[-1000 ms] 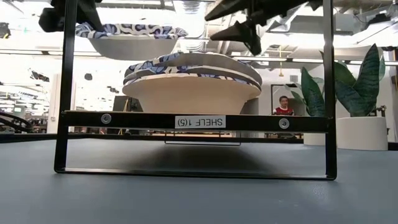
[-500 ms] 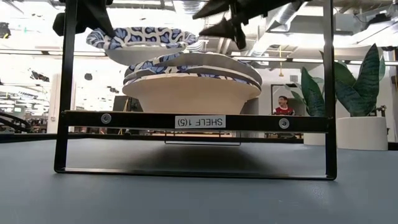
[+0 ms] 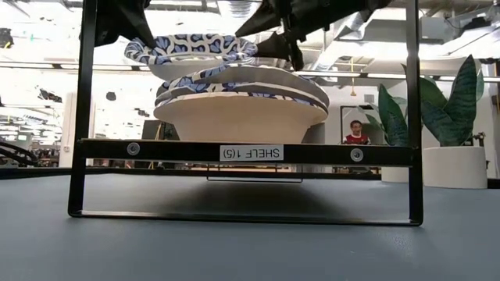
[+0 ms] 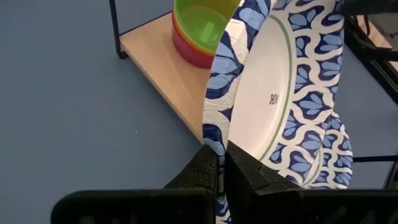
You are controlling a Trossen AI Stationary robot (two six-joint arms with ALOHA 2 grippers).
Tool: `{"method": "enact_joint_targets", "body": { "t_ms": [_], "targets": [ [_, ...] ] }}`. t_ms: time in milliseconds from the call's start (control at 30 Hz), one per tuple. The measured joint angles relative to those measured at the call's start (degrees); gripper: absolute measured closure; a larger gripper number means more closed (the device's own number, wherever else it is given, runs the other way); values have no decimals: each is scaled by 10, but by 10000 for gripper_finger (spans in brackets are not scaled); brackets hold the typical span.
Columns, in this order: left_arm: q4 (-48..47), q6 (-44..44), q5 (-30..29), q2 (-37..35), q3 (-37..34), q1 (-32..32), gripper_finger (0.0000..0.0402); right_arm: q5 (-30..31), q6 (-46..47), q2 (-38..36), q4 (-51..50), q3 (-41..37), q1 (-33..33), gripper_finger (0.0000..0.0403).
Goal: Place and stack bowls onto a shelf
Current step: Stack the white patterned plate on top of the other white patterned plates on the shelf
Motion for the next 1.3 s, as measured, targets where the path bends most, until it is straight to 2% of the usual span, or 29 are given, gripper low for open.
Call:
{"method": "enact_joint_targets", "body": {
  "t_ms": [233, 333, 433, 600, 633, 767, 933, 1100, 1200, 1300],
  "targets": [
    [21, 16, 12, 7, 0, 4, 401, -2, 1, 12, -1, 0, 0, 182],
    [27, 18, 15, 12, 0, 4, 401, -4, 2, 12, 1, -1, 0, 203],
    [26, 26, 18, 18, 0, 4, 401, -4, 11, 12, 1, -1, 0, 251],
    [28, 38, 10, 27, 0, 4, 396, -3, 18, 12, -1, -1, 0, 372],
    [28, 46, 10, 27, 0, 4, 392, -3, 25, 12, -2, -1, 0, 381],
    [44, 94, 20, 24, 0, 4, 355, -3, 81, 12, -8, -1, 0, 378],
    [28, 124, 35, 4, 20, 3, 283, -37, 157, -1, -11, 0, 2, 381],
    [-13, 135, 35, -17, 50, 3, 216, -59, 228, -29, -76, 1, 12, 381],
    [-26, 135, 35, -31, 58, 3, 194, -64, 254, -41, -141, -1, 32, 381],
    [-33, 128, 29, -44, 58, 3, 188, -66, 271, -46, -194, -1, 52, 381]
  ]
}}
